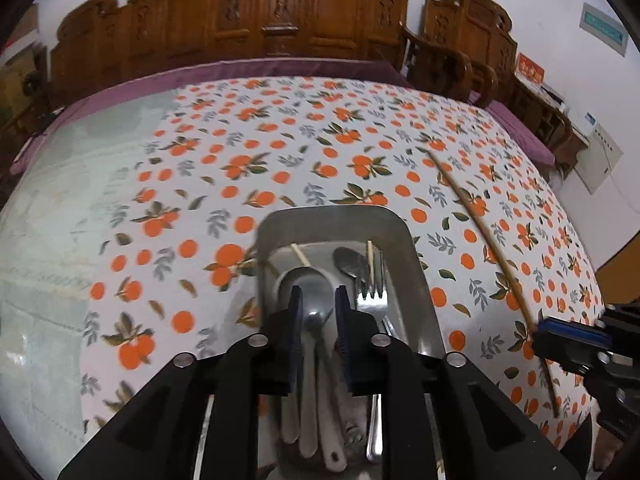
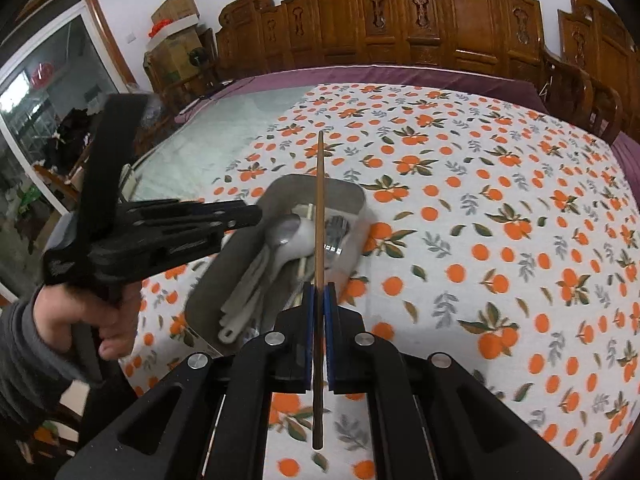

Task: Organize utensils
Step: 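Lower the metal fork into the tray with the left tool and release, then lower the bamboo chopstick into the tray with the right tool and release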

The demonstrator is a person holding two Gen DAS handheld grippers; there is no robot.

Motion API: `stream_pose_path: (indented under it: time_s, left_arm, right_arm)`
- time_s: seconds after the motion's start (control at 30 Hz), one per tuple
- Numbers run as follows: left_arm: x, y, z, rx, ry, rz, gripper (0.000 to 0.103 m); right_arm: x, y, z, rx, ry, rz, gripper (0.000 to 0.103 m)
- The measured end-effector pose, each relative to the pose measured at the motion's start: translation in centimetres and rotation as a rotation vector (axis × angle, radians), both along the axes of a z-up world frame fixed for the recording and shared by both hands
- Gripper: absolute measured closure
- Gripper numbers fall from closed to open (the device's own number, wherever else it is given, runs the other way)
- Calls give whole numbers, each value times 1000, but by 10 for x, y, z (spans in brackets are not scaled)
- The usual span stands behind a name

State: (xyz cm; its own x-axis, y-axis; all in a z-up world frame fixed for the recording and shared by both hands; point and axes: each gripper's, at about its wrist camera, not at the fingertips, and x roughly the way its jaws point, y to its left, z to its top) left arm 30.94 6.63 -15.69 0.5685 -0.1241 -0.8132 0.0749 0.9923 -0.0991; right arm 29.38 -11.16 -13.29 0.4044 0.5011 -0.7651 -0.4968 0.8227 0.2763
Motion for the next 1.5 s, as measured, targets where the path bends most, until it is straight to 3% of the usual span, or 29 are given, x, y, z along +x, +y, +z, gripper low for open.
stream_pose_path:
  time_s: [0.4, 0.57, 0.67, 0.83, 0.9, 1.13, 1.27, 1.4, 1.43, 1.5]
  left_arm:
    - [-52, 41, 36, 42, -73, 88, 60]
    - [-61, 52, 41, 49, -80, 113, 56]
    - [-66, 56, 44, 50, -88, 122, 46]
    - [-73, 57, 47, 52, -97, 124, 43]
    - [-75, 58, 48, 51, -102, 129, 30]
    - [-79, 61, 47, 53, -99, 137, 20]
    - [-82, 60, 51, 55, -103, 137, 18]
    - [-86, 56, 56, 64, -115, 146, 9]
    - [-88, 55, 57, 63, -118, 146, 9]
    - [-92, 50, 62, 65, -124, 148, 8]
  right_arm:
    - [15, 50, -17, 68, 56, 9, 97]
    - [22, 61, -29, 53, 64, 0, 97]
    - [25, 63, -40, 43, 87, -20, 97]
    - [31, 64, -56, 27, 118, -42, 97]
    - [32, 63, -58, 35, 130, -50, 97]
    - [28, 69, -57, 70, 147, -38, 94]
    - [21, 67, -47, 67, 111, -18, 93]
    - [6, 58, -24, 43, 33, -5, 93]
    - [1, 54, -17, 32, 9, -6, 91]
    - [-10, 47, -3, 21, -37, -4, 78]
